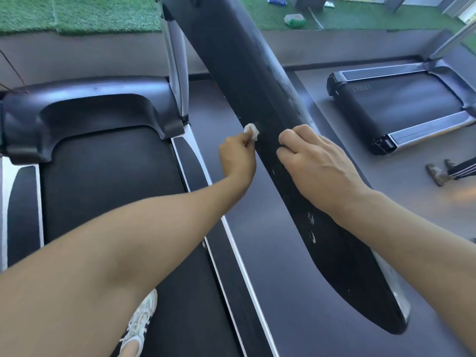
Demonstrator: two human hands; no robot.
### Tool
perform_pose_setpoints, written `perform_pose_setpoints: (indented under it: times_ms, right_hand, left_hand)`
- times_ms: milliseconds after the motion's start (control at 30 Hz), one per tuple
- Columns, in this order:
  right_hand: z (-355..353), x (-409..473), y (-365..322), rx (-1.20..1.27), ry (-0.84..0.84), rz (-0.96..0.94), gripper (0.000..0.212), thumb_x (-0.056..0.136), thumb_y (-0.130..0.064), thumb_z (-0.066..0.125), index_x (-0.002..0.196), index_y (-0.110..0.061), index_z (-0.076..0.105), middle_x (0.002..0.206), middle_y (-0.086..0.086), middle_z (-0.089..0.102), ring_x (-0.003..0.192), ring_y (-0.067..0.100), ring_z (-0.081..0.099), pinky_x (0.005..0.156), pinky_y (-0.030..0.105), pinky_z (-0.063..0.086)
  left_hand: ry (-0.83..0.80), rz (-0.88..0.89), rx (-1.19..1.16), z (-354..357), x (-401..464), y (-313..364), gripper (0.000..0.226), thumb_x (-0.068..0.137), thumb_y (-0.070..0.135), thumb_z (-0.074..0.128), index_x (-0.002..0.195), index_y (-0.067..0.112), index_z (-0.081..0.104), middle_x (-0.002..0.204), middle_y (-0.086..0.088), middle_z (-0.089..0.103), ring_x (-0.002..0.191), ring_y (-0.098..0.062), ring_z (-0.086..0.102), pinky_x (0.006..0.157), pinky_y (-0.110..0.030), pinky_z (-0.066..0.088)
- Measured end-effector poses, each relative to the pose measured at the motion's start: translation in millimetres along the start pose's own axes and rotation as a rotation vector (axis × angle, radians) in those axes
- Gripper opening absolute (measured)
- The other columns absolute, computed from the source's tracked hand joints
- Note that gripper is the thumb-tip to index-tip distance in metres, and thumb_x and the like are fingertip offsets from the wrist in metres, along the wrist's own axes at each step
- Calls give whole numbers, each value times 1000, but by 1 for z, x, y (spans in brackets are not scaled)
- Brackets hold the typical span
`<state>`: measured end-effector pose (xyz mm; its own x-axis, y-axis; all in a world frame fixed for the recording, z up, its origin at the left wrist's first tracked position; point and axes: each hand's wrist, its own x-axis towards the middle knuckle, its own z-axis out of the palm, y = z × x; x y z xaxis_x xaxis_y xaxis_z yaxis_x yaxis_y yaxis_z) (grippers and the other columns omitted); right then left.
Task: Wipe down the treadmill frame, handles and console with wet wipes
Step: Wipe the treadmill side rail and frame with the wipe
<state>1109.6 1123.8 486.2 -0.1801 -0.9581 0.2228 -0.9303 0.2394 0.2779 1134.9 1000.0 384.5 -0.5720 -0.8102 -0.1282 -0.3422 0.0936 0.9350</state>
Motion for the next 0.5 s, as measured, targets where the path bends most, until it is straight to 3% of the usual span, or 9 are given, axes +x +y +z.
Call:
perform_pose_setpoints:
  times_ms: [100,267,400,500]
  right_hand:
    - [-8,-7,-5,20,44,57,32,77,-2,29,70,-6,60,85,7,60,84,24,53,69,27,35]
    - [-27,-40,-11,75,19,145,38,83,-7,25,76,-5,63,86,7,59,83,26,55,61,29,45]
    - [-34,-59,-14,35,-49,203,17,77,8,52,82,-4,63,92,6,57,83,23,53,57,24,34]
    - [-33,-62,-16,72,-82,255,22,68,15,64,81,-2,61,94,6,56,84,25,53,51,25,32]
  left_hand:
    - [-35,45,-10,5,-31,-3,26,97,17,51,115,15,70,78,-19,67,63,-20,46,63,-35,44]
    - [-123,116,-56,3,-91,1,22,95,18,57,112,17,71,60,-3,53,57,-14,38,60,-24,36]
    - [-64,142,-73,-2,-86,14,24,93,14,58,115,13,68,78,-13,70,70,-27,60,69,-35,50]
    - [54,135,-101,-3,-56,26,24,94,17,57,115,13,68,78,-17,69,64,-24,50,67,-38,47]
